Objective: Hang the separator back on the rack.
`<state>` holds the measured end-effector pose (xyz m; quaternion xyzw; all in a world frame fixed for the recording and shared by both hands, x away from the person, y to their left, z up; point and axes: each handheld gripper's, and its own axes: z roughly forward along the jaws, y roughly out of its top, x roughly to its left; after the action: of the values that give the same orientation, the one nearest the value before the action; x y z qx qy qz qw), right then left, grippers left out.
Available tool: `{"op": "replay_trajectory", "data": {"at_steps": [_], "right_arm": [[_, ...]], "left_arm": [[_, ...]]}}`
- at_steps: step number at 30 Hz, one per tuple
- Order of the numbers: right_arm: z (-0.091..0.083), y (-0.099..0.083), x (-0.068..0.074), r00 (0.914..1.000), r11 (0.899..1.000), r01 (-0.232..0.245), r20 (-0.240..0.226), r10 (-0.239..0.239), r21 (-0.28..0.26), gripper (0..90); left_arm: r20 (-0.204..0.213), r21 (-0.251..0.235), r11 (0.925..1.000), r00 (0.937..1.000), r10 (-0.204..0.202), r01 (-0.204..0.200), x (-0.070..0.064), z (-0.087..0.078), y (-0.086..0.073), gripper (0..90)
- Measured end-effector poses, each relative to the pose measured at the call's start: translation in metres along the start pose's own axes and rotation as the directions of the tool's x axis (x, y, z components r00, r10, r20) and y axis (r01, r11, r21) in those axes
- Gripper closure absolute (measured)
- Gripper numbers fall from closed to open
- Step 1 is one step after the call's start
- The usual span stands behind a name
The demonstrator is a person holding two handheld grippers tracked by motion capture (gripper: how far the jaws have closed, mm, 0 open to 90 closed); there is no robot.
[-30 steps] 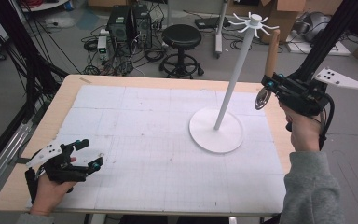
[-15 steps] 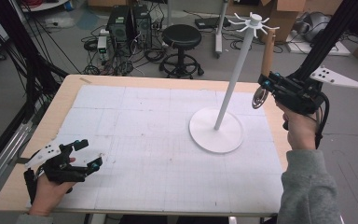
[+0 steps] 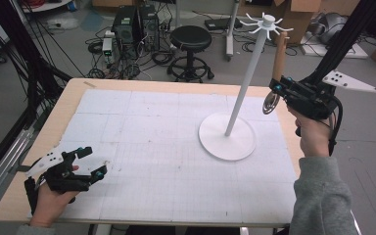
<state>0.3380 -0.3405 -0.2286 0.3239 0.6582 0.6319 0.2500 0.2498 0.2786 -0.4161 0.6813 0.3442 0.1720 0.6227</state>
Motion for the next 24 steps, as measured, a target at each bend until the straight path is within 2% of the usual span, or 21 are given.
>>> {"op": "replay_trajectory", "data": {"at_steps": [16, 24], "right_arm": [[0.01, -0.003, 0.001, 1.0, 1.0, -0.007, 0.003, 0.007, 0.003, 69.0], [0.016, -0.004, 0.004, 0.9996, 1.0, 0.008, 0.028, -0.008, 0.003, 68.5]], "left_arm": [[-0.005, -0.001, 1.0, 1.0, -0.001, 0.001, 0.0, -0.002, 0.0, 2.9], [-0.008, -0.001, 1.0, 1.0, 0.0, 0.0, 0.0, -0.004, 0.0, 2.9]]}}
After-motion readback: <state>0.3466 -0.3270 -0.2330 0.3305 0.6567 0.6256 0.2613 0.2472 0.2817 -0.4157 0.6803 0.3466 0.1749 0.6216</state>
